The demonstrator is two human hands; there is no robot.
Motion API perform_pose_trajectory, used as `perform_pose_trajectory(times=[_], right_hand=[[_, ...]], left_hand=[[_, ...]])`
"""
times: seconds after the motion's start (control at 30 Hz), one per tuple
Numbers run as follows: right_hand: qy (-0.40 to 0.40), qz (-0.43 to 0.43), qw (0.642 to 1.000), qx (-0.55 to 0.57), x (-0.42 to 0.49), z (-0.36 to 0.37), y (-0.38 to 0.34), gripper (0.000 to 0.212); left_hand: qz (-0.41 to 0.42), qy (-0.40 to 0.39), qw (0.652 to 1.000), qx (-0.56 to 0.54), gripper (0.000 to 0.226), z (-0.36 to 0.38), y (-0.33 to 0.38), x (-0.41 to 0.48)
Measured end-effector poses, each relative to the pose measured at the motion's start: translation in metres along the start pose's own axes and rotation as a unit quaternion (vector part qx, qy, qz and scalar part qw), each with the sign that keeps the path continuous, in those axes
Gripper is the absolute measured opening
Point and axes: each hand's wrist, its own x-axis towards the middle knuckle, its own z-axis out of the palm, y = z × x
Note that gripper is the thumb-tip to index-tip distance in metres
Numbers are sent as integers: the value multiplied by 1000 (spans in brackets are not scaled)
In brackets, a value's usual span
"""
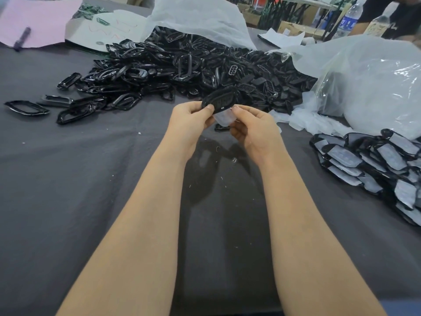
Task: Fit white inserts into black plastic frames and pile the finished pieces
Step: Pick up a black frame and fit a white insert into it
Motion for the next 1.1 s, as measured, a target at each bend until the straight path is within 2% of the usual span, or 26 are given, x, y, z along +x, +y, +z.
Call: perform_pose_trajectory(times=[0.2, 0.47, 0.77, 0.87, 0.97, 1.1], right_hand=[[14, -54, 993, -106, 3, -1, 6, 23], [28, -67, 980, -183, 8, 1, 12, 20], [141, -77, 967, -199, 11, -11, 14, 12], [134, -64, 965, -216, 11, -6, 14, 17], [111, -62, 962, -241, 12, -3, 13, 34], [96, -91, 947, -292, 6, 0, 13, 43]], left_hand=[[4, -11, 1000, 20, 17, -1, -1, -1], [-3, -24, 999, 35, 17, 0, 0, -3], [-3, 31, 999, -7, 25, -4, 1, 0], [-6, 48, 999, -23, 24, -2, 0, 1], [-6, 60, 998, -26, 24, -4, 0, 3], [-4, 66, 998, -24, 21, -4, -1, 4]])
